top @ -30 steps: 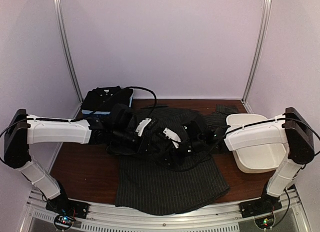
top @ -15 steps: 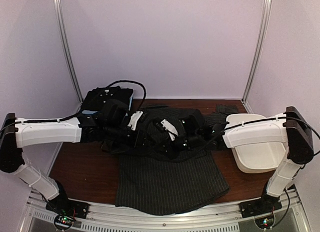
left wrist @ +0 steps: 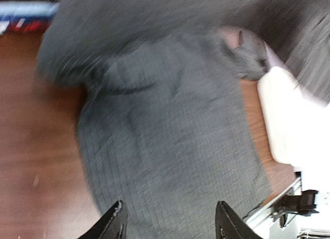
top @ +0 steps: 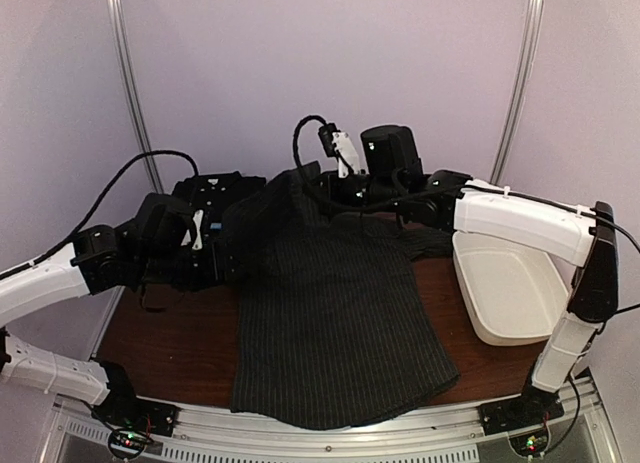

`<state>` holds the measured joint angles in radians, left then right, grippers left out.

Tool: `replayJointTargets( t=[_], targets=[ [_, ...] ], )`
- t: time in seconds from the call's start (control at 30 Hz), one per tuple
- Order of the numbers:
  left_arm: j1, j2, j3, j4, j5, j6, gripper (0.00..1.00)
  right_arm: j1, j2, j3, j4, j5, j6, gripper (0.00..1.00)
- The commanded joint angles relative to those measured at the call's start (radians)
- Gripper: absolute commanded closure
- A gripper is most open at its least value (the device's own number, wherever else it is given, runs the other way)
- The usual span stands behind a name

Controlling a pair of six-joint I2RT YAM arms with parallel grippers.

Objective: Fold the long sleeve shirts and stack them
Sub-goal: Fold the flattened shirt at the center of the board.

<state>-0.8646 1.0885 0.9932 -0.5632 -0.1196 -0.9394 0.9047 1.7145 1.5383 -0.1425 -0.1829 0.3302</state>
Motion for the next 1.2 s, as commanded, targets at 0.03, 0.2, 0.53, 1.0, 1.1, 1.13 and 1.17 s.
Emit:
replayJointTargets(
  t=[0.03, 0.2, 0.53, 1.0, 1.1, 1.13, 1.17],
  targets=[
    [0.007, -0.076, -0.169, -0.168, -0.015, -0.191, 0.42, -0.101, 0.071, 0.139, -0.089, 0.135, 0.047, 1.0],
    [-0.025, -0.075, -0.272, -0.173, 0.023, -0.238, 0.43, -0.198, 0.088, 0.177, -0.105, 0.145, 0.057, 1.0],
    [-0.199, 0.092, -0.363, -0.077, 0.034, -0.352, 0.42, -0.33, -0.003, 0.074, -0.107, 0.17, 0.072, 1.0],
    [-0.29, 0.155, -0.411, -0.029, 0.063, -0.431, 0.48, -0.388, -0.136, -0.08, -0.094, 0.172, 0.077, 1.0],
    [-0.334, 0.159, -0.413, -0.03, 0.081, -0.471, 0.49, -0.388, -0.156, -0.093, -0.094, 0.168, 0.074, 1.0],
    [-0.348, 0.16, -0.414, -0.029, 0.087, -0.482, 0.49, -0.389, -0.158, -0.092, -0.096, 0.165, 0.073, 1.0],
    [-0.363, 0.161, -0.416, -0.029, 0.095, -0.495, 0.5, -0.389, -0.162, -0.092, -0.097, 0.164, 0.073, 1.0]
  ],
)
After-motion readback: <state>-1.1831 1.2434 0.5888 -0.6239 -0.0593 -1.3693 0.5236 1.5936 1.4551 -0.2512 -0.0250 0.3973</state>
